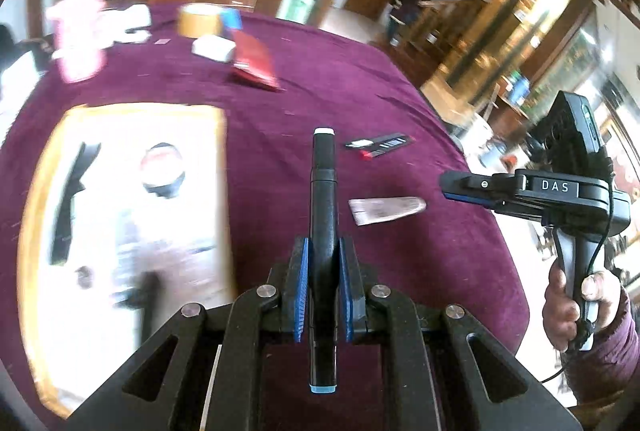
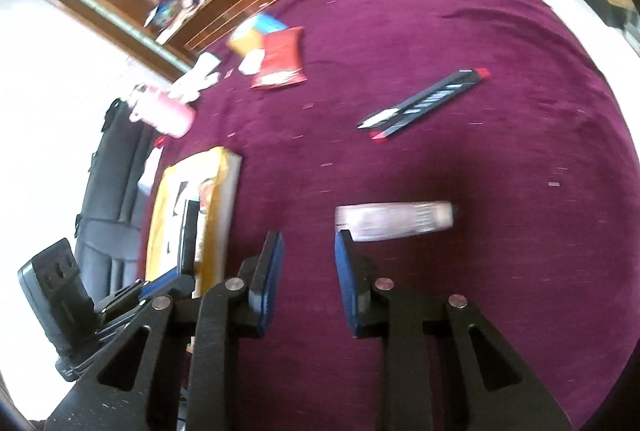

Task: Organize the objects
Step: 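Place the black marker in the tray with the left gripper while the right gripper places the cream tube, then grasp a silver tube with the right gripper while the left gripper holds its marker over the tray, then lower the silver tube into the tray with the right gripper while the left gripper releases its marker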

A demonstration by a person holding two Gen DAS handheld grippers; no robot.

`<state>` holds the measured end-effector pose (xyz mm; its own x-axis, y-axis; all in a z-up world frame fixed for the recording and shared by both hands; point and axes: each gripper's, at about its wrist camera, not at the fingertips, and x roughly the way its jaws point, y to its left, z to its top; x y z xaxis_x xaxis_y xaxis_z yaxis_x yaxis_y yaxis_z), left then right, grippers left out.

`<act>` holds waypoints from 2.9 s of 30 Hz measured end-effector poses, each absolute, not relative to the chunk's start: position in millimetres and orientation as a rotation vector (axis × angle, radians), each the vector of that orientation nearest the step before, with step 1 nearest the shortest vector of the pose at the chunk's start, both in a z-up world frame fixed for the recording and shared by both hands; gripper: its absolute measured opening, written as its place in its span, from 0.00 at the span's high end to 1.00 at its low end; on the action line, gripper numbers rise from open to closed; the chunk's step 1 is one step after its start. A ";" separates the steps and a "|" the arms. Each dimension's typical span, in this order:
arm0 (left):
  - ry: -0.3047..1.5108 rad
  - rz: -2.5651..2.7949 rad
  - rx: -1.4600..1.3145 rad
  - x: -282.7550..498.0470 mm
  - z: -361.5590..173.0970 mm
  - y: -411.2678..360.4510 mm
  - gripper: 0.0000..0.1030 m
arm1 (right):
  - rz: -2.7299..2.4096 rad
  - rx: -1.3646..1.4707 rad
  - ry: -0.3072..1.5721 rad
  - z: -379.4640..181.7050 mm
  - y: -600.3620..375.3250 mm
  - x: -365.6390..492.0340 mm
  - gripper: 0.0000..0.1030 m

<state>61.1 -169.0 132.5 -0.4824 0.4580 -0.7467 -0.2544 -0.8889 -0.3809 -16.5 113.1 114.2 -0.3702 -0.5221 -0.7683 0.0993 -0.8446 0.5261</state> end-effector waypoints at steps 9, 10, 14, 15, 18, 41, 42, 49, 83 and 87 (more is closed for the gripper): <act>-0.423 2.505 -1.274 95.4 139.3 -266.5 0.89 | -2.261 1.778 -0.907 47.4 151.5 -14.9 0.77; -0.435 2.505 -1.273 97.9 138.4 -270.6 0.89 | -2.245 1.799 -1.013 36.1 160.0 -14.7 0.75; -0.471 2.502 -1.271 100.4 133.2 -281.4 0.89 | -2.263 1.804 -1.235 10.6 176.1 -31.5 0.74; -0.478 2.500 -1.270 101.1 131.7 -282.8 0.89 | -2.288 1.809 -1.220 10.8 175.1 -37.6 0.70; -0.490 2.498 -1.273 104.6 129.2 -286.6 0.89 | -2.373 1.844 -1.112 14.2 162.1 -59.9 0.60; -0.467 2.506 -1.445 82.6 84.1 -303.2 0.89 | -2.328 1.628 -0.836 57.3 95.2 -63.1 0.90; -0.461 2.507 -1.459 81.4 81.9 -304.3 0.89 | -2.296 1.616 -0.843 60.9 88.0 -60.9 0.90; -0.406 2.508 -1.553 76.4 68.6 -309.2 0.89 | -2.046 1.547 -0.880 81.3 21.8 -45.4 0.89; -0.674 2.606 -1.501 96.5 96.7 -376.2 0.59 | -1.877 1.767 -0.247 60.3 -136.0 11.4 0.51; -0.707 2.615 -1.504 107.3 96.0 -387.8 0.59 | -1.707 1.959 -0.273 21.1 -156.3 12.6 0.51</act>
<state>107.3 -387.8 96.0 -0.5280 0.2574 -0.8093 0.1853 -0.8951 -0.4056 12.6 -156.3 21.1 0.1842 -0.4754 -0.8603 0.1835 -0.8433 0.5052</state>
